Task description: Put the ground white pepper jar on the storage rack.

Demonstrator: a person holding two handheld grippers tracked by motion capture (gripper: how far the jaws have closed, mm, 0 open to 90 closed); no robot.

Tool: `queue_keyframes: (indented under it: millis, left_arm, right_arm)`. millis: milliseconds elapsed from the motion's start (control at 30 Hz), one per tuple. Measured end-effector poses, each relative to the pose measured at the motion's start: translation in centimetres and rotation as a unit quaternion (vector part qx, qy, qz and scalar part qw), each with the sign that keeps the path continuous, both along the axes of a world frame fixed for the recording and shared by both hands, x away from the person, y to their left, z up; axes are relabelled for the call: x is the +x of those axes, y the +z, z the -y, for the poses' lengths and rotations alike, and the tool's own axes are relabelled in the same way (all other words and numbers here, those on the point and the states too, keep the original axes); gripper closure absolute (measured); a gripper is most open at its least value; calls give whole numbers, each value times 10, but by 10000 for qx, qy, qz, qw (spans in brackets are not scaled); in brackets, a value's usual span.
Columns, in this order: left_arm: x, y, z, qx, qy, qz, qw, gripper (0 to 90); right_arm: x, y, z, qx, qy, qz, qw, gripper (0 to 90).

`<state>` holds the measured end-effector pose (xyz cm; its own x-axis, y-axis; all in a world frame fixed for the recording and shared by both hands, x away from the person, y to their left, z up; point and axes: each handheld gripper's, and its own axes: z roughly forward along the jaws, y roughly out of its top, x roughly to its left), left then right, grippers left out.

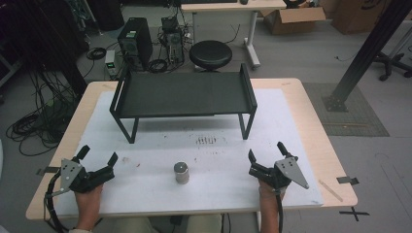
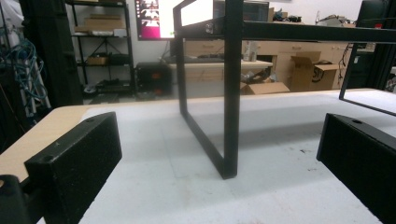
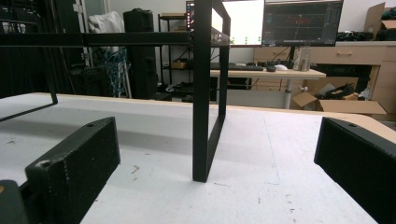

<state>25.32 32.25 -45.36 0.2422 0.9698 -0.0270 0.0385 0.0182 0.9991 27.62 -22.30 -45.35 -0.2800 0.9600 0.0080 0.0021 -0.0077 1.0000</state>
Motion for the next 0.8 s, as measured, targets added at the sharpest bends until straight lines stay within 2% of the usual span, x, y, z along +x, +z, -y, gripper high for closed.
queue_keyframes:
  millis: [433, 800]
  left_arm:
    - [0, 0, 0, -20, -4, 6, 10000, 3]
    - [0, 0, 0, -25, -3, 8, 10000, 3]
  right_arm:
    - [0, 2, -3, -32, 46, 5, 10000, 0]
    - [-2, 12, -8, -91, 197, 56, 9997, 0]
